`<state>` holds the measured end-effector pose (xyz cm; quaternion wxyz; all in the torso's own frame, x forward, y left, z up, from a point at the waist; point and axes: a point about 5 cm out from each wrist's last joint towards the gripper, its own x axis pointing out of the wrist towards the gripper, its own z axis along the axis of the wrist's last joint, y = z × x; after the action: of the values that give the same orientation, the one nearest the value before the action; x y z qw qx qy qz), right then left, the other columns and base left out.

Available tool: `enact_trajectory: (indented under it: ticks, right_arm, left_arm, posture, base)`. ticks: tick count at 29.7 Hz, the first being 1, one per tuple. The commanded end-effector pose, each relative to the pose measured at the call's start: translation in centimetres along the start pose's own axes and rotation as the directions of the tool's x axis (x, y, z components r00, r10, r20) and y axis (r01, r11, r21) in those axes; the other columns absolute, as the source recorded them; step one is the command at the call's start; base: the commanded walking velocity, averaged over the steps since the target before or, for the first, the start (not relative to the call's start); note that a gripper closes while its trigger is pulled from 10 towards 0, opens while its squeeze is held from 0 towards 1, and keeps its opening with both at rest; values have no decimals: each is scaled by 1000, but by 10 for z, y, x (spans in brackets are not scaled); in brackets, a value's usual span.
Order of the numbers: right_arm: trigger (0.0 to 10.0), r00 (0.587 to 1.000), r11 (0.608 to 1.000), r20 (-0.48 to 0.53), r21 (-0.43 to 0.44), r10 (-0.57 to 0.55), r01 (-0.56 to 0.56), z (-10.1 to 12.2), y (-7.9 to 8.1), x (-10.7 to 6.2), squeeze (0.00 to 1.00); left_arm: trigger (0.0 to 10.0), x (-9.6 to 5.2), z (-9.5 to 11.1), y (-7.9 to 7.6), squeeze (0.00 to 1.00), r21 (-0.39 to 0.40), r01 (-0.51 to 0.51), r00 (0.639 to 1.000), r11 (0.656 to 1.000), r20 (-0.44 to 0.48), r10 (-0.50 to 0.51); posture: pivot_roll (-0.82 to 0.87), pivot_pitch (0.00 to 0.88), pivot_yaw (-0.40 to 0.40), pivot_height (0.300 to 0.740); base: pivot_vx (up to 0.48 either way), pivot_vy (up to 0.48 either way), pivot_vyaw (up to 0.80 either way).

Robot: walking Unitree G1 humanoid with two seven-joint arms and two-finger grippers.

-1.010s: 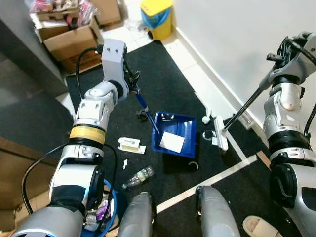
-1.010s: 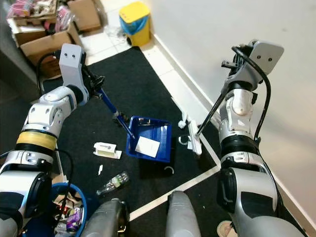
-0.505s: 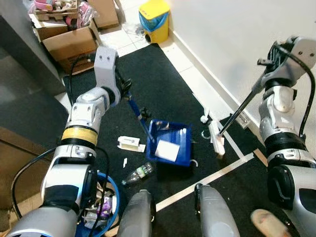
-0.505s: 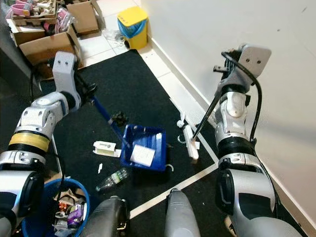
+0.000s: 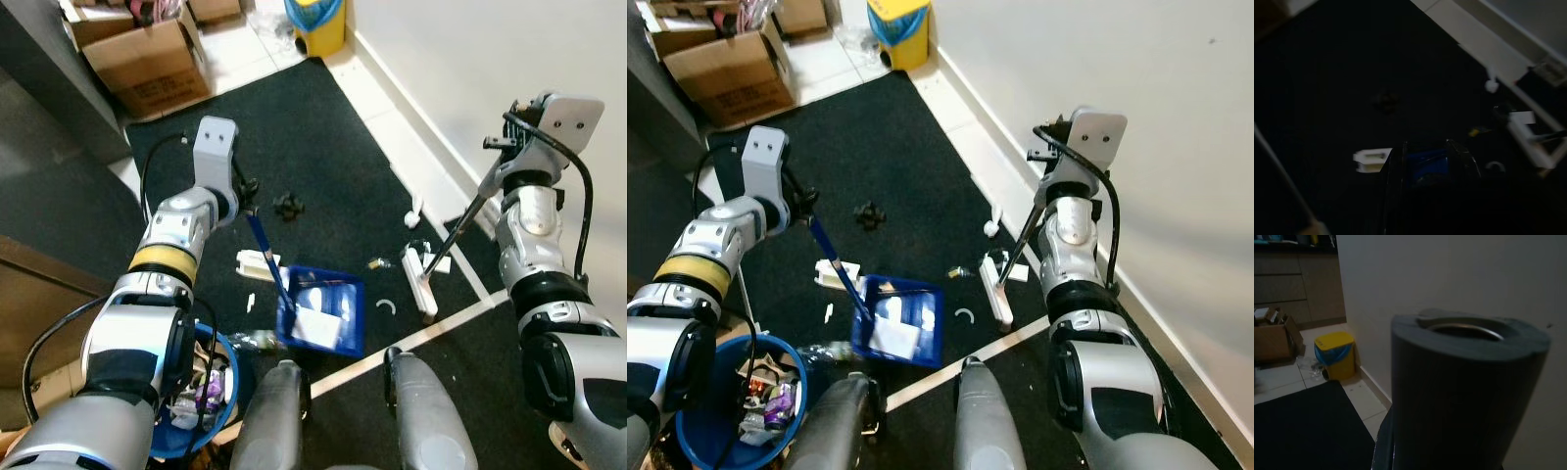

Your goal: Sweep floor

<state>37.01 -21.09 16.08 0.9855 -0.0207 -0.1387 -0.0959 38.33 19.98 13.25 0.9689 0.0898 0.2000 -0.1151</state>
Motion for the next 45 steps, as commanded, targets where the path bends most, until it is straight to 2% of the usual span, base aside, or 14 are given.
enact_trajectory:
  ticks: [1, 8, 12, 14, 16, 22, 26, 27, 29, 31, 35, 39, 40, 45]
  right_arm:
    - [10000, 999, 1000, 40, -1, 14, -14, 7, 5, 4, 0]
    - [10000, 1000, 1000, 16, -15, 1, -1, 1, 1, 1, 0]
    - [10000, 1000, 1000, 1, -20, -15, 15, -6, -3, -5, 0]
    - [10000, 1000, 999, -15, -21, -26, 26, -11, -6, -9, 0]
    - [10000, 999, 999, -17, -21, -27, 26, -12, -6, -9, 0]
    - [10000, 999, 1000, -44, -19, -21, 21, -23, -5, -18, 0]
    - [10000, 997, 1000, -77, 8, -25, 26, -32, -1, -25, 0]
    - [10000, 995, 999, -94, 40, -32, 35, -36, 4, -29, 0]
    - [10000, 994, 997, -104, 60, -35, 41, -38, 8, -31, 0]
    - [10000, 990, 990, -133, 125, -52, 69, -42, 16, -34, 0]
    - [10000, 983, 969, -173, 228, -59, 98, -46, 35, -38, 0]
    - [10000, 976, 939, -210, 321, -58, 125, -47, 55, -41, 0]
    - [10000, 976, 939, -210, 321, -58, 125, -47, 55, -41, 0]
    - [10000, 973, 900, -227, 419, -30, 125, -41, 83, -40, 0]
  left_arm:
    - [10000, -5, -1, 16, 0, 74, -64, 998, 995, -12, 65]
    - [10000, -2, -16, 8, 0, 10, -19, 1000, 1000, -22, 20]
    - [10000, 0, -12, 3, 0, -16, -34, 999, 999, 6, 35]
    - [10000, 3, 0, 1, 0, -52, -51, 997, 997, 47, 53]
    - [10000, 3, 3, 0, 0, -65, -48, 997, 997, 56, 52]
    - [10000, 7, 7, -12, 0, -52, 8, 998, 999, 69, -5]
    - [10000, 9, -3, -28, 0, 1, 47, 998, 999, 44, -47]
    - [10000, 10, -6, -36, 0, 24, 66, 997, 998, 38, -67]
    - [10000, 11, -6, -40, 0, 30, 76, 996, 997, 37, -77]
    - [10000, 12, -8, -49, 0, 48, 89, 996, 995, 28, -90]
    - [10000, 12, -7, -58, 0, 31, 112, 993, 993, 33, -113]
    - [10000, 12, -6, -62, 0, 40, 109, 993, 993, 33, -110]
    - [10000, 12, -6, -62, 0, 40, 109, 993, 993, 33, -110]
    - [10000, 12, -6, -66, 0, 37, 112, 993, 993, 33, -114]
  posture:
    - [67, 270, 72, 740]
    - [69, 284, 76, 740]
    - [66, 304, 83, 740]
    - [66, 310, 88, 740]
    - [68, 311, 91, 740]
    - [85, 318, 106, 740]
    - [93, 320, 111, 740]
    - [97, 320, 115, 740]
    - [97, 320, 115, 740]
    - [105, 312, 114, 740]
    - [111, 304, 112, 740]
    - [113, 293, 104, 740]
    - [113, 293, 104, 740]
    - [110, 283, 99, 740]
  base:
    - [0, 0, 0]
    - [0, 0, 0]
    - [0, 0, 0]
    - [0, 0, 0]
    - [0, 0, 0]
    - [0, 0, 0]
    - [0, 0, 0]
    - [0, 0, 0]
    - [0, 0, 0]
    - [0, 0, 0]
    - [0, 0, 0]
    - [0, 0, 0]
    - [0, 0, 0]
    - [0, 0, 0]
